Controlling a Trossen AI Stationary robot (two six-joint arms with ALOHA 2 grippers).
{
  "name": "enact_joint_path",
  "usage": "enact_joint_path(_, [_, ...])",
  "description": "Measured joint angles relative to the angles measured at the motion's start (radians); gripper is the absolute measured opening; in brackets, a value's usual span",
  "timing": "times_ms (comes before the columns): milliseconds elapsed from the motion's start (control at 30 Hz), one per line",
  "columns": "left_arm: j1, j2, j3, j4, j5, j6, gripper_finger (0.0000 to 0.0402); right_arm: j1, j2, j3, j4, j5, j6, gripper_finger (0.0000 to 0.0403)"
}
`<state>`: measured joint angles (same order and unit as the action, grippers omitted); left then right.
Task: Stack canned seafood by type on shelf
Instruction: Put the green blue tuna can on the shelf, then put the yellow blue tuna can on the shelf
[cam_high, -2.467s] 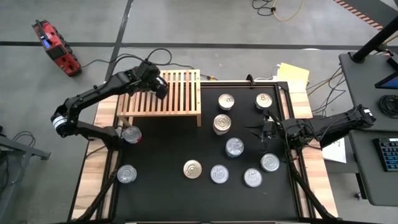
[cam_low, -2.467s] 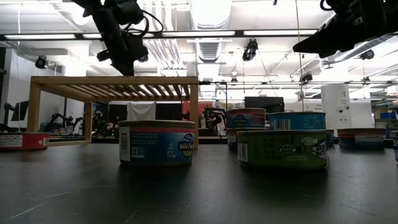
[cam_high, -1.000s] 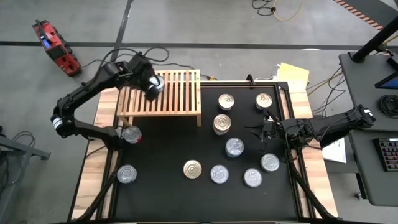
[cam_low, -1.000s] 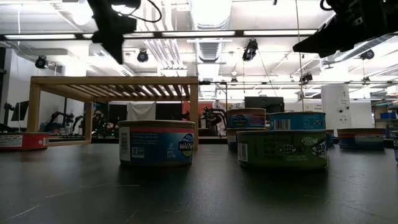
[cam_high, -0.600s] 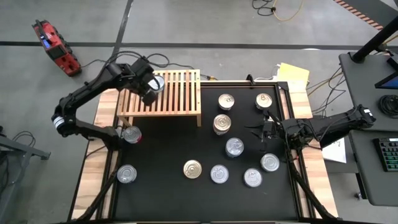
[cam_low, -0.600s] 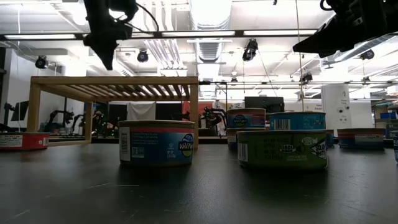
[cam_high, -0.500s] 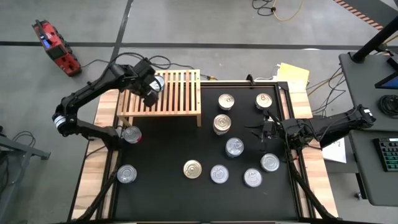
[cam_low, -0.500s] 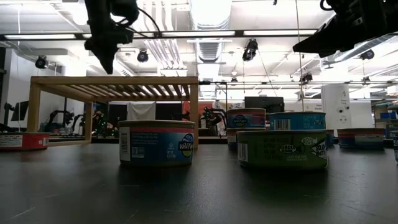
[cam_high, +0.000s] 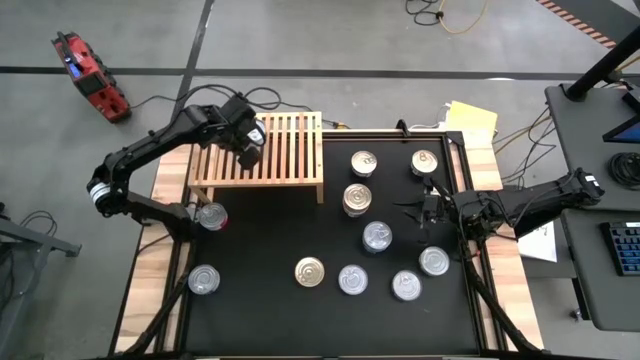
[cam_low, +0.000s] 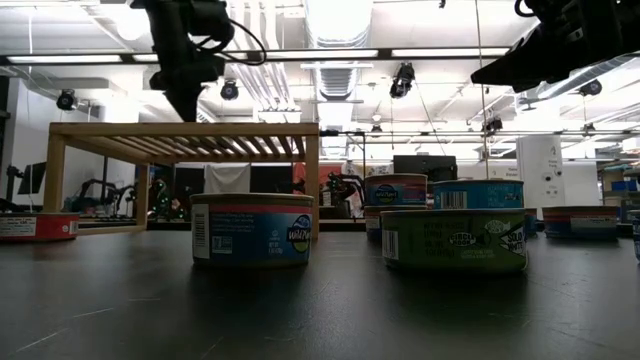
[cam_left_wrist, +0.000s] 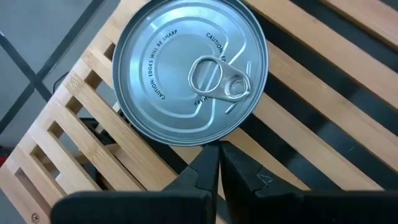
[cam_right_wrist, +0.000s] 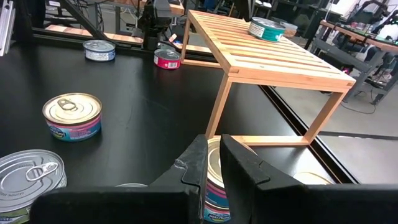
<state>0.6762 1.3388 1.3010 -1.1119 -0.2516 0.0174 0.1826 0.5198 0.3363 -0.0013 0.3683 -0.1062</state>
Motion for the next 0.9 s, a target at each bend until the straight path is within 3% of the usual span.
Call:
enact_joint_path(300, [0.003, 0.009, -0.001, 0.047, -0.006, 0.000, 0.0000, 0.000, 0.000, 0.000, 0.000, 0.000, 0.000, 0.0034])
enact_joint_path(767, [0.006, 0.028, -0.001, 0.097, -0.103, -0.007, 0.0000, 0.000, 0.000, 0.000, -0.002, 0.000, 0.000, 0.0034])
enact_joint_path(900, [0.006, 0.025, 0.027, 0.037, -0.160, -0.025, 0.0000, 0.000, 0.000, 0.000, -0.002, 0.000, 0.000, 0.0034])
